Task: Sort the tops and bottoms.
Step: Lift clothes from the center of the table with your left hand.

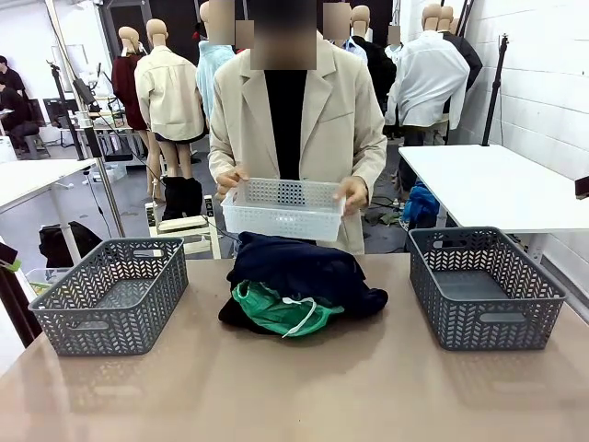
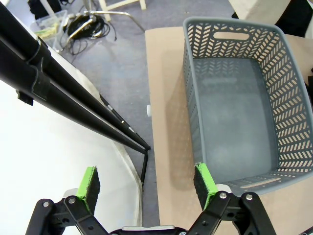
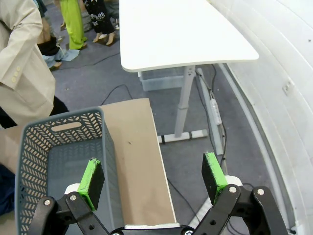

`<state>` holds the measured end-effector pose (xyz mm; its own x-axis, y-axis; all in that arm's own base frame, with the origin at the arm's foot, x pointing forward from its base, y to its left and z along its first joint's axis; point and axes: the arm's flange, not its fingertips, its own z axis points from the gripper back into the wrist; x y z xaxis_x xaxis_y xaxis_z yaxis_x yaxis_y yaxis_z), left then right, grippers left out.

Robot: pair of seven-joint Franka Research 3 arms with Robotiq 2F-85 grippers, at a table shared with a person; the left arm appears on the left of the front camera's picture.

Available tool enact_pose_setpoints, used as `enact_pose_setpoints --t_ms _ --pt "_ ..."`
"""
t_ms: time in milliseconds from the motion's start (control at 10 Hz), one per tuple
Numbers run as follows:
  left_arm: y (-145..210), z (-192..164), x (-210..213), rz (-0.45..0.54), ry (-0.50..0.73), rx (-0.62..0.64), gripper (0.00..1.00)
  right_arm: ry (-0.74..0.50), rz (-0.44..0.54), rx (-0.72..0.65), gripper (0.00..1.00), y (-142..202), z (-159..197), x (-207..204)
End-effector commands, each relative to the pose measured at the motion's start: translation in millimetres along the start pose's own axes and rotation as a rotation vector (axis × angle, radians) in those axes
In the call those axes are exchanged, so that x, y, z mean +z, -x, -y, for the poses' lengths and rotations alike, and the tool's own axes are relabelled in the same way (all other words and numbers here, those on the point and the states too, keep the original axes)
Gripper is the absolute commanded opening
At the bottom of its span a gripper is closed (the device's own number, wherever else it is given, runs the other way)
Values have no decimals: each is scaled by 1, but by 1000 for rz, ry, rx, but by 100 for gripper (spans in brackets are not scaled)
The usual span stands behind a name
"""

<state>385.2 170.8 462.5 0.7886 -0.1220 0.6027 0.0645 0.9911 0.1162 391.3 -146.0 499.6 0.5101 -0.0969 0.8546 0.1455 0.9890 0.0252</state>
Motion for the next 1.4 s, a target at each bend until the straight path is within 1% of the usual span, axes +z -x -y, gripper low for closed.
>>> enact_pose_setpoints --t_ms 0,1300 --pt "8 0 1 0 6 -2 100 0 -13 -4 100 0 -2 3" --pt "8 0 1 0 6 -2 100 0 -13 -4 100 0 -2 3"
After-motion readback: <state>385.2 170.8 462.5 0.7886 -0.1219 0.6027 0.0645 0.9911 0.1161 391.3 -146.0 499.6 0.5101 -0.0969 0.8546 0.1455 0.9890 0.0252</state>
